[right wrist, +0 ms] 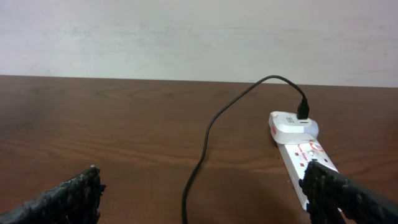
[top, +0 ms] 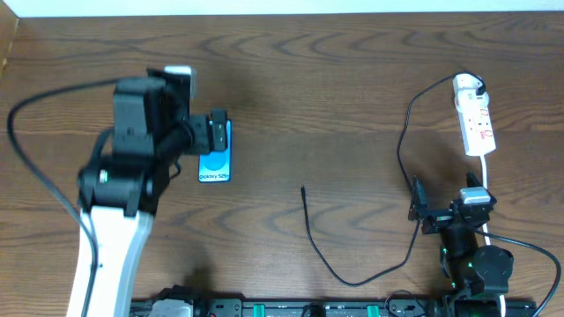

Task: Plug charger to phone and switch on socket
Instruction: 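Move the left gripper forward over the Galaxy phone and lower it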

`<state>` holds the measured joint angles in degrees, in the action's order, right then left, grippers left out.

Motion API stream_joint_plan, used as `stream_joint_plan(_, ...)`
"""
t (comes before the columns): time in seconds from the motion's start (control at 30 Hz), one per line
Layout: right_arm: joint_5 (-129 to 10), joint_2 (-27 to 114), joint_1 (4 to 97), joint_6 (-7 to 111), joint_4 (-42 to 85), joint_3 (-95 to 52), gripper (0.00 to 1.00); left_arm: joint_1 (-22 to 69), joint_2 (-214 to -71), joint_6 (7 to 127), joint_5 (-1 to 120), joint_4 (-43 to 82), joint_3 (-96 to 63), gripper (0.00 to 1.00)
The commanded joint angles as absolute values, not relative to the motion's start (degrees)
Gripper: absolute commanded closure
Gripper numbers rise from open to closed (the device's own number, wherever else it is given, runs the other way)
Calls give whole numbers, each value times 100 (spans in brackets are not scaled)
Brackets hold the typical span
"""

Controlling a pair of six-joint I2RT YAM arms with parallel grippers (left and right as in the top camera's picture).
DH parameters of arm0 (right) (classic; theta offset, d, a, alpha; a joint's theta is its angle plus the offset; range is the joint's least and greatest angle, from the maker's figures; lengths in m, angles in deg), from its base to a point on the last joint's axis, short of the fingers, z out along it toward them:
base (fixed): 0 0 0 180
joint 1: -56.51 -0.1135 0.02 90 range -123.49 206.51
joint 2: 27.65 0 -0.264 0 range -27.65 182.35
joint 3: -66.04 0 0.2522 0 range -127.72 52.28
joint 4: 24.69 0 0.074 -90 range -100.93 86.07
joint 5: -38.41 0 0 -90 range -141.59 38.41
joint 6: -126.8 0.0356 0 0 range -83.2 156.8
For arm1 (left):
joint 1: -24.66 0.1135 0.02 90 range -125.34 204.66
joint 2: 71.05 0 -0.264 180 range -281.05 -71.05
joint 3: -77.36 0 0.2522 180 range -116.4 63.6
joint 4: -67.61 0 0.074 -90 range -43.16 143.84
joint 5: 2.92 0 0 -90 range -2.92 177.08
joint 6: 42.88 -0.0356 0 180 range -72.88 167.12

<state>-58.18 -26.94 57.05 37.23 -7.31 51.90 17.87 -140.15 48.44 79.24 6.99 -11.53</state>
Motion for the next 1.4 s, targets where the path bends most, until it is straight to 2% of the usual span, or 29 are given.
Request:
stream_joint_plan(0.0, -5794, -2727, 5652, 3740, -707, 5196, 1, 1815, -14737, 4982, 7892, 195, -1944, 2)
stream_joint_plan(0.13, -5794, -2727, 5652, 3740, -707, 5196, 1, 1817, -15574, 4982, 7892, -538, -2537, 2)
stream_joint_plan(0.33, -5794, -2727, 5652, 3740, -707, 5196, 1, 1817, -16492, 4980, 7898, -894, -2633, 2)
stream_joint_plan(0.57, -5794, -2727, 5652, 3740, -707, 5196, 1, 1817, -17386, 4975, 8322, -903, -2631, 2)
stream_joint_plan(0.87, -5794, -2727, 5652, 3740, -707, 5196, 1, 1811, -17827, 4980, 8156, -737, -2604, 2)
stream_joint_plan(0.9, -5794, -2727, 5652, 3740, -707, 5196, 1, 1811, -17834, 4977, 8156, -732, -2582, 7)
stream_joint_plan(0.93, -5794, -2727, 5652, 3740, -707, 5196, 1, 1811, -17834, 4980, 8158, -706, -2567, 35)
stream_joint_plan(0.97, -5794, -2727, 5652, 3740, -707, 5196, 1, 1811, -17834, 4982, 8156, -671, -2563, 56)
stream_joint_plan(1.0, -5794, -2727, 5652, 3740, -707, 5196, 1, 1811, -17834, 4982, 8156, -656, -2561, 59)
stream_joint_plan(1.03, -5794, -2727, 5652, 3740, -707, 5196, 1, 1811, -17834, 4982, 8156, -597, -2561, 48)
stream_joint_plan(1.07, -5794, -2727, 5652, 3740, -707, 5196, 1, 1811, -17834, 4982, 8156, -573, -2561, 30)
stream_joint_plan(1.1, -5794, -2727, 5652, 3740, -707, 5196, 1, 1811, -17834, 4984, 8158, -538, -2558, 0)
stream_joint_plan(1.37, -5794, -2727, 5652, 3740, -707, 5196, 1, 1811, -17842, 4982, 8176, -367, -2416, 2)
